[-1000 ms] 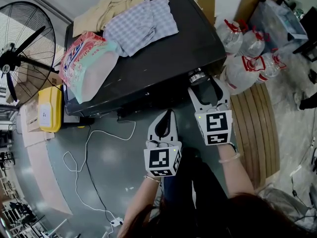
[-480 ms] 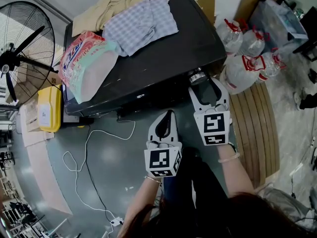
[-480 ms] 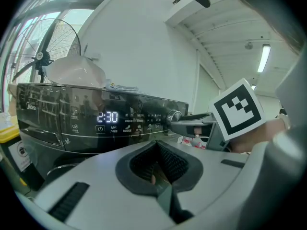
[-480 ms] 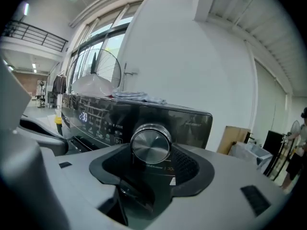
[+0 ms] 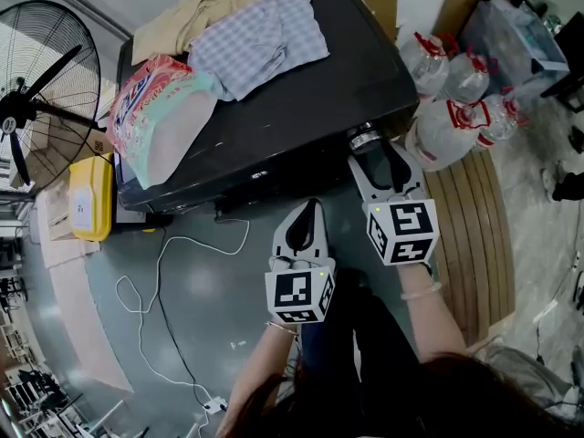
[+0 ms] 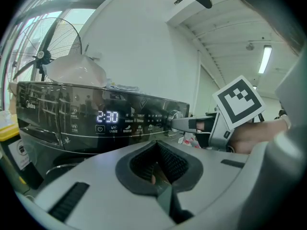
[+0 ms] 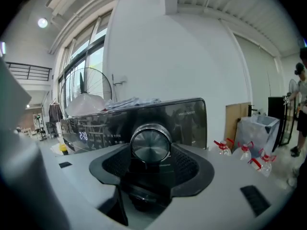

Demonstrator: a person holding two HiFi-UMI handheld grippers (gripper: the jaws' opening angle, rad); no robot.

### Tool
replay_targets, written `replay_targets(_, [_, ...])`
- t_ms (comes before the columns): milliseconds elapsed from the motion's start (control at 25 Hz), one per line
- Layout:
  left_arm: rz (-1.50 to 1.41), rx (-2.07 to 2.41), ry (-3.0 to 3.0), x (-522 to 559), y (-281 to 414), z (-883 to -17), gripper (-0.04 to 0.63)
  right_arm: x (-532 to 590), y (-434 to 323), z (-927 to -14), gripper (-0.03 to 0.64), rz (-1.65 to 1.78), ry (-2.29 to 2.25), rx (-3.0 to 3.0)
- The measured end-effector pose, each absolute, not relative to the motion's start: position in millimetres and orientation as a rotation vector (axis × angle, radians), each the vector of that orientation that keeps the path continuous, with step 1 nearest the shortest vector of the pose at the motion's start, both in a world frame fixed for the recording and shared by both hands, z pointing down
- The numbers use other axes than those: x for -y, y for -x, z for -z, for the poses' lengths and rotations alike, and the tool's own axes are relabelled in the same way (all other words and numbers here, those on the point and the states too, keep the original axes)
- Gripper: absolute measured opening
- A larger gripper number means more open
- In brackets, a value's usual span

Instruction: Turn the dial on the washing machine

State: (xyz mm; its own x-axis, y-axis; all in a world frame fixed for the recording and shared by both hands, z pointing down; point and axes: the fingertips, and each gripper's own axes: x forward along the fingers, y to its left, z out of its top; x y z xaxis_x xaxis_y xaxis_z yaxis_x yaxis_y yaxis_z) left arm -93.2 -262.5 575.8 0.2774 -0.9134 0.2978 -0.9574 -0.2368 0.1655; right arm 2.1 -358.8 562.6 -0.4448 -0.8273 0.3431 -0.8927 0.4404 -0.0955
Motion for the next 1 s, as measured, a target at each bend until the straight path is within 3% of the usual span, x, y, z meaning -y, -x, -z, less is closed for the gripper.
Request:
replay_targets(400, [-0.206,1.7,-2.244,262,89,-577,0.017,359,-2,-562,0.285,-0.507,-1.517,2.492])
replay_targets(1000, [-0.22,1.689,-2.253,262,83,-579,0.017,358,9,-556,0.299,-0.011,-1.367,2.336])
